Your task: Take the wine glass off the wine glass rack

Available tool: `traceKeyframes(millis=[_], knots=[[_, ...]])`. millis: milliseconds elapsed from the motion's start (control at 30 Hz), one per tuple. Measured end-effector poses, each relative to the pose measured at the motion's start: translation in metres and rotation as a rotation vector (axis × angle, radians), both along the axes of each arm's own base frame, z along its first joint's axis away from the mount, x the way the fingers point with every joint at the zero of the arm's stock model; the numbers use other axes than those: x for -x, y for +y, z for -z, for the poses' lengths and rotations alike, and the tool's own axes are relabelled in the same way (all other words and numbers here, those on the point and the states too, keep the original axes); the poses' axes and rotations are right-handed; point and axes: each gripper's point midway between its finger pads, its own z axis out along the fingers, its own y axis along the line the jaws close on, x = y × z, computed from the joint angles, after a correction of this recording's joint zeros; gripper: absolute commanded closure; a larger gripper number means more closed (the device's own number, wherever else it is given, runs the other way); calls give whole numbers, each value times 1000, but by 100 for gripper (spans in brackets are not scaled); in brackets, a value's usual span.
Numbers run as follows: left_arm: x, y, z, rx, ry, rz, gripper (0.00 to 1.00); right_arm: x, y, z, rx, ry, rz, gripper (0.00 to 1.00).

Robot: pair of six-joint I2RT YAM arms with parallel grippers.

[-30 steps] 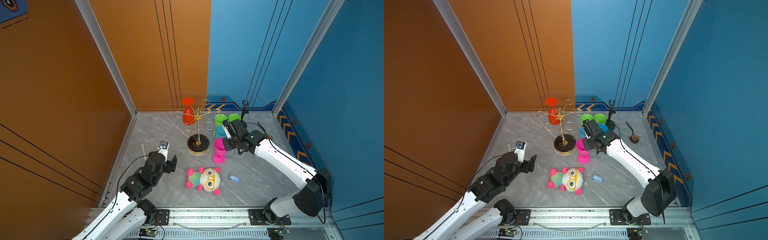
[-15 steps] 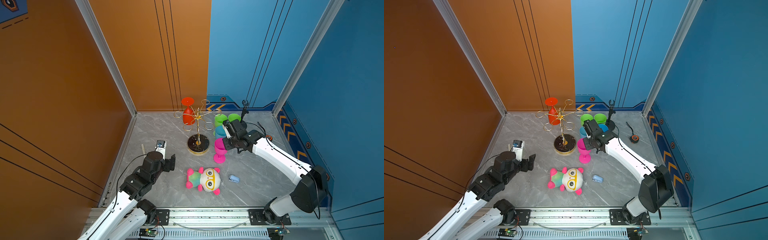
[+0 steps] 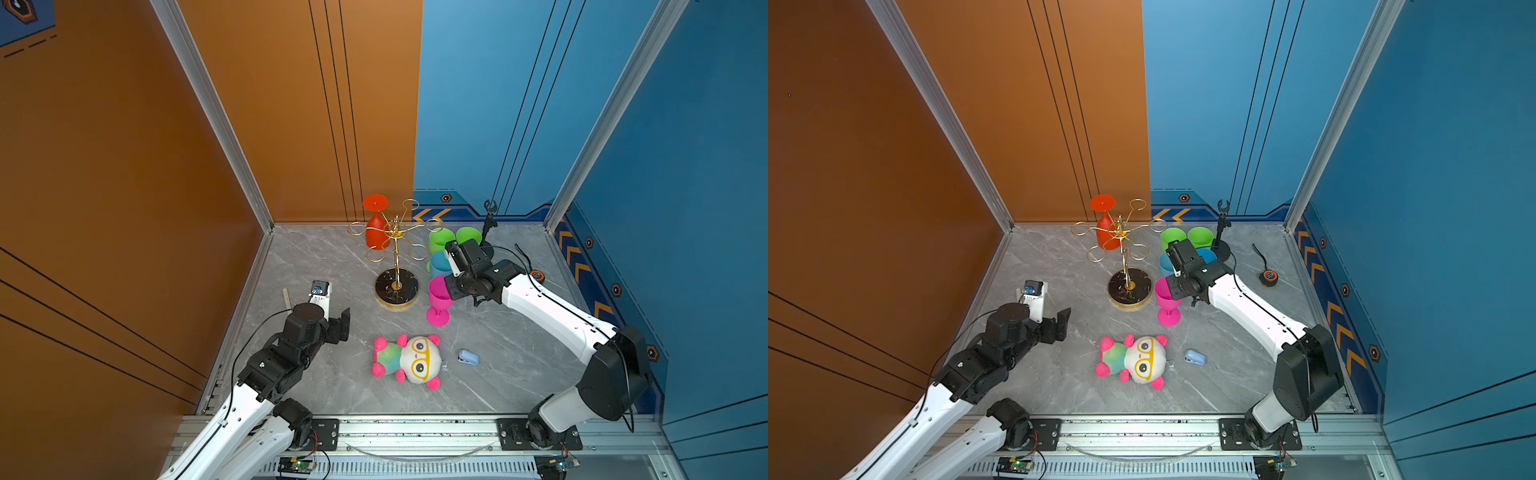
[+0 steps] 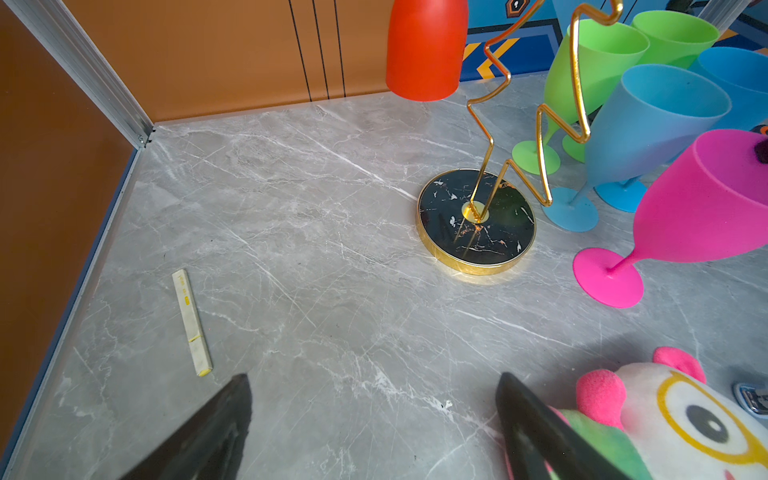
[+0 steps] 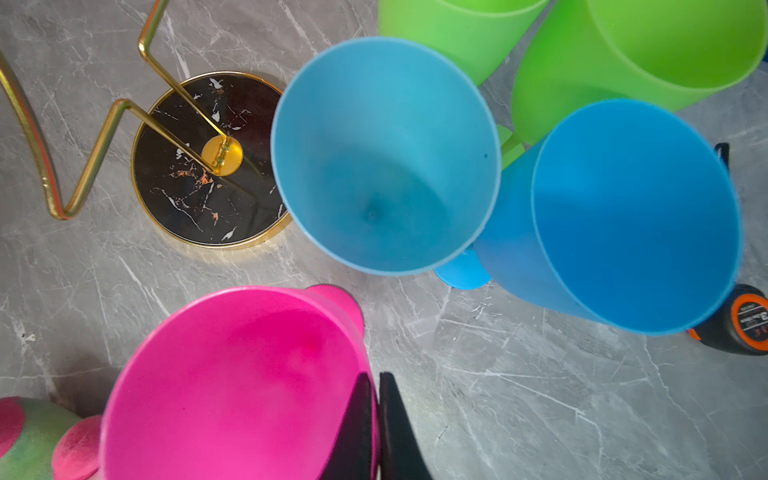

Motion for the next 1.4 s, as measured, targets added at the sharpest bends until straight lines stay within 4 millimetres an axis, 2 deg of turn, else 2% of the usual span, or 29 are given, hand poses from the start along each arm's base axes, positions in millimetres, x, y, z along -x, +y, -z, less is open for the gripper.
traceKeyframes(millis=[267,400,533,633,867,1067,1233,1400], knots=[[-2,2,2,3,10,-8,8,0,0,-1,-4,-1,2,71],[-4,7,2,18,17,-22,7,3,-1,-7,-10,-12,2,56],[-11,14,-6,56,19,-44,8,8,-4,-26,-37,-47,3,35],[-18,19,-15,94,14,-68,9,11,-6,-41,-60,-81,4,27],[-44,33,-33,179,31,-123,10,18,-8,-63,-108,-125,-2,16],[-77,41,-67,278,4,-142,11,32,-10,-71,-147,-136,-22,12],[-115,43,-106,388,-23,-121,13,47,-13,-73,-182,-137,-44,12],[-154,30,-127,525,-15,-50,13,60,-12,-74,-224,-139,-74,12]])
